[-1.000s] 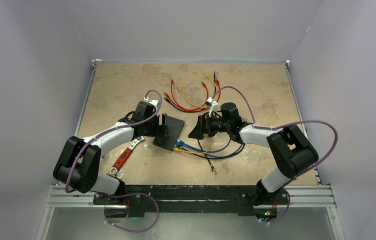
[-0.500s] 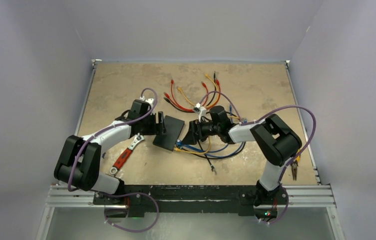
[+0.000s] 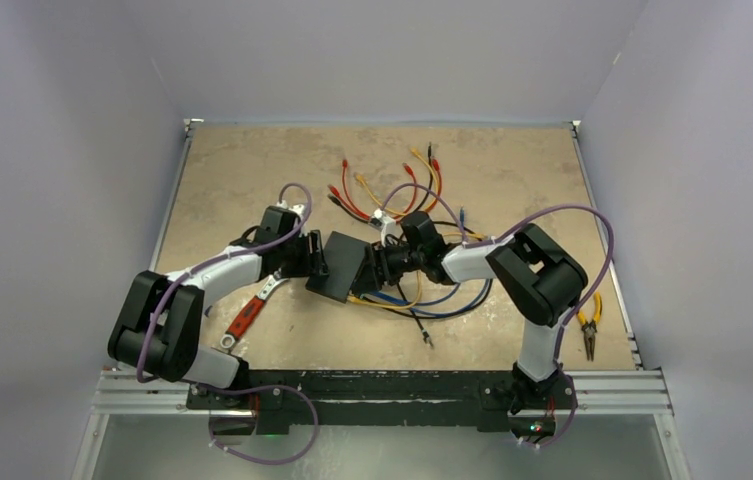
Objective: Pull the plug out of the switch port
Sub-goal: Pull the connector from the switch port.
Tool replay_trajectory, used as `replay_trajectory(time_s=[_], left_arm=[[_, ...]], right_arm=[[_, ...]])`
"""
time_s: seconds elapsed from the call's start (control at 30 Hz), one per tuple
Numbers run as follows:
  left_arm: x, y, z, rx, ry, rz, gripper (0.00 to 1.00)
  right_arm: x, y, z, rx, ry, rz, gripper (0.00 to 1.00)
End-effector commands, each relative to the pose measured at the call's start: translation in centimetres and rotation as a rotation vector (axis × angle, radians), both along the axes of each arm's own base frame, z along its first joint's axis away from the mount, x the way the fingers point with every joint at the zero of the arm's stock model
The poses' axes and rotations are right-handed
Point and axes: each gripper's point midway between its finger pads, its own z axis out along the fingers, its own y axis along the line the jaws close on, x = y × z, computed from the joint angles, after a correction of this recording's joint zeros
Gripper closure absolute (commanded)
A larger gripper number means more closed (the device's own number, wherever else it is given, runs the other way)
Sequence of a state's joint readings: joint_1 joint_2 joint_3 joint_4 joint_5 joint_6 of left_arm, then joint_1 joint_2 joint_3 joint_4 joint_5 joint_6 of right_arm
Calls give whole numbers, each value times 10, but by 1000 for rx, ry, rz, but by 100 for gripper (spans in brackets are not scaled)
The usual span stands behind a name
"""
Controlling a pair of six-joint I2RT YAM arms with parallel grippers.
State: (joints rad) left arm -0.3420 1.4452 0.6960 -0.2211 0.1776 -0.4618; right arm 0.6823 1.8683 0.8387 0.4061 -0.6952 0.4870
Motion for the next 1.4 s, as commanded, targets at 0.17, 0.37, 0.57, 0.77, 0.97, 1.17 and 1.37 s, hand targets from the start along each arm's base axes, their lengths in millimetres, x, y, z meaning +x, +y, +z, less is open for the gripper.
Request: replay_trajectory(time_s=[0.17,0.37,0.57,0.77,0.97,1.17,1.37], left_arm=[[-24,-8,-21,-75,85,-3,56],[-33,-11,-26,-104,105,-4,63],[-37,-12,-28,-114,111,0,66],[-39,-13,-29,-116,116,-10,68],[-39,-13,-29,-113,114,-10,69],[-39,-11,-26,-104,97,-15,67],[-40,-5,-32,-73,105,0,67]], right_arm=[[-21,5,-12,51,162,21,45],[-16,12,-13,81,165,30,50],[-10,17,-13,105,161,30,60],[-3,19,-15,122,159,28,66],[2,21,-18,119,150,31,82],[5,14,-19,113,145,19,100],[8,1,-19,124,154,5,100]])
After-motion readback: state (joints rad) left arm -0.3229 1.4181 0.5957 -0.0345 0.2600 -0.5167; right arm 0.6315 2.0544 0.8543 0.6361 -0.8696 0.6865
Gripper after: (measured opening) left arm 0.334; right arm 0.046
